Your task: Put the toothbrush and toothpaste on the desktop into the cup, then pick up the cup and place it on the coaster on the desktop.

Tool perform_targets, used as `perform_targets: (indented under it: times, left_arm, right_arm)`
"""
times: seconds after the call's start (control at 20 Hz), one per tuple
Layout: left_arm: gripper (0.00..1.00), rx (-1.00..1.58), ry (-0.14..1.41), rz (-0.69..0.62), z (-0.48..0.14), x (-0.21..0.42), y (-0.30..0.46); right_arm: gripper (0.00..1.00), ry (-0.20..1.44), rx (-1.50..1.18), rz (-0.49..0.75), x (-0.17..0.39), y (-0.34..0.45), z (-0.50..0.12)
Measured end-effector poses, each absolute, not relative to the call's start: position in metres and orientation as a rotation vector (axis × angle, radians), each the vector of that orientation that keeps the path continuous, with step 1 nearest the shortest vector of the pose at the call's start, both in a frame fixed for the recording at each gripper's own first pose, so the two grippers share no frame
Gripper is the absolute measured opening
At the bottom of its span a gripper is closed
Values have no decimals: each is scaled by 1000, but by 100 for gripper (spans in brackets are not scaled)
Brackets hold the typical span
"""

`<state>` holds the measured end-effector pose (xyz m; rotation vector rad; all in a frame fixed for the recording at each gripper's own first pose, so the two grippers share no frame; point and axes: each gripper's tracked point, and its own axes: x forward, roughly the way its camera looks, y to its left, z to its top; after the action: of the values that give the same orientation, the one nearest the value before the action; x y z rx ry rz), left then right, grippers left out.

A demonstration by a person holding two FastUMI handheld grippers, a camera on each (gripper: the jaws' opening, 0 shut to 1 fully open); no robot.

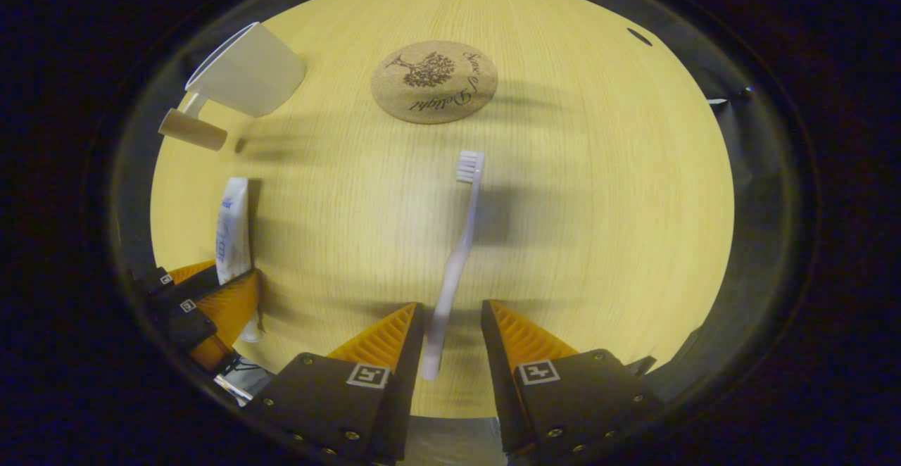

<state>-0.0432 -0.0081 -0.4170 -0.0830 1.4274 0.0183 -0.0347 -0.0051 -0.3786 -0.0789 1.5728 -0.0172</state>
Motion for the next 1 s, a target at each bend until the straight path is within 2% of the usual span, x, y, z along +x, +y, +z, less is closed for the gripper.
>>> perform_targets:
  times: [0.05, 0.2, 0.25, 0.3, 0.6, 1.0]
  left_arm:
    - [39, -79, 1425, 16, -416, -43, -8]
    - [33, -85, 1434, 23, -416, -43, -9]
    - [32, -88, 1420, 28, -415, -42, -8]
    - [22, -96, 1424, 33, -416, -42, -9]
    - [22, -94, 1430, 43, -408, -48, -8]
    - [22, -141, 1258, -7, -313, -21, -21]
  right_arm:
    - [10, 1606, -67, -16, -39, -4, -382]
    - [10, 1585, -57, -1, -41, -7, -383]
    - [2, 1602, -48, 1, -47, -6, -386]
    - [2, 1595, -37, 6, -43, -9, -392]
    - [3, 1592, -26, 11, -41, -8, -389]
    - [2, 1590, -25, 22, -40, -7, -387]
